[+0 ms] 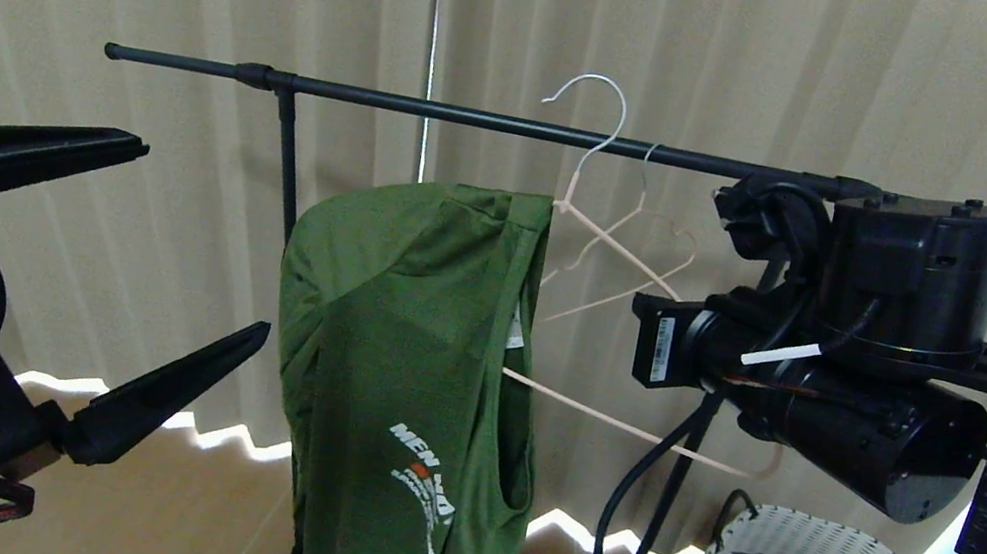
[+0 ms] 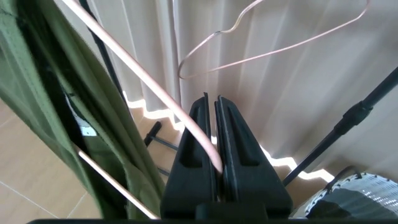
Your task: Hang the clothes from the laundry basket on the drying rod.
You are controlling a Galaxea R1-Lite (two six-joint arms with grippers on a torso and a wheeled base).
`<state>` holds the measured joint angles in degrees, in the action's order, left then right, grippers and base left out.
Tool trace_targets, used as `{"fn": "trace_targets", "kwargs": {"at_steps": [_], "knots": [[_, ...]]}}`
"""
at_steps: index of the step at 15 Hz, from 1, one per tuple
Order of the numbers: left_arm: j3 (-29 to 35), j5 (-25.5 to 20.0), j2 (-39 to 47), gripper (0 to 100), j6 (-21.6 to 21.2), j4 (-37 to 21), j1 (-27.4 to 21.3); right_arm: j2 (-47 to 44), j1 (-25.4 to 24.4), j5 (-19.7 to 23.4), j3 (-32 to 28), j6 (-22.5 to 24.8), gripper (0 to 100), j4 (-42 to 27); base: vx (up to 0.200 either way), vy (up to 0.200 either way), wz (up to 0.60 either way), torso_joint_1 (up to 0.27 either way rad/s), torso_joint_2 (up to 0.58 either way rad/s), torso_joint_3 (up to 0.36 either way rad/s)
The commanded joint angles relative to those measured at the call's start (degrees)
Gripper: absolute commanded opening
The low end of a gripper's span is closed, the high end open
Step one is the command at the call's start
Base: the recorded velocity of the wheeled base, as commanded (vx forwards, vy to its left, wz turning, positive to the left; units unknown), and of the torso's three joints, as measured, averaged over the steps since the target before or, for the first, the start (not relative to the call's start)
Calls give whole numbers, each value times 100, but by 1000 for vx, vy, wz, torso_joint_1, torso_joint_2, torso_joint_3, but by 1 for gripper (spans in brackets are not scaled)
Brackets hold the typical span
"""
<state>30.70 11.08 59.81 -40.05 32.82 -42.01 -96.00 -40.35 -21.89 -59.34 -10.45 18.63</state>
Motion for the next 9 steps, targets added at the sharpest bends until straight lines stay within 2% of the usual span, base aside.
{"fn": "trace_targets", "kwargs": {"at_steps": [1,9], "knots": [[-37,-1,207,100,6,155,8,-24,-8,1,-7,-1,0,1,0,0,0,0,0,0],[-37,-1,339,100,6,304,17,-6,-8,10,46,-1,0,1,0,0,0,0,0,0]]}}
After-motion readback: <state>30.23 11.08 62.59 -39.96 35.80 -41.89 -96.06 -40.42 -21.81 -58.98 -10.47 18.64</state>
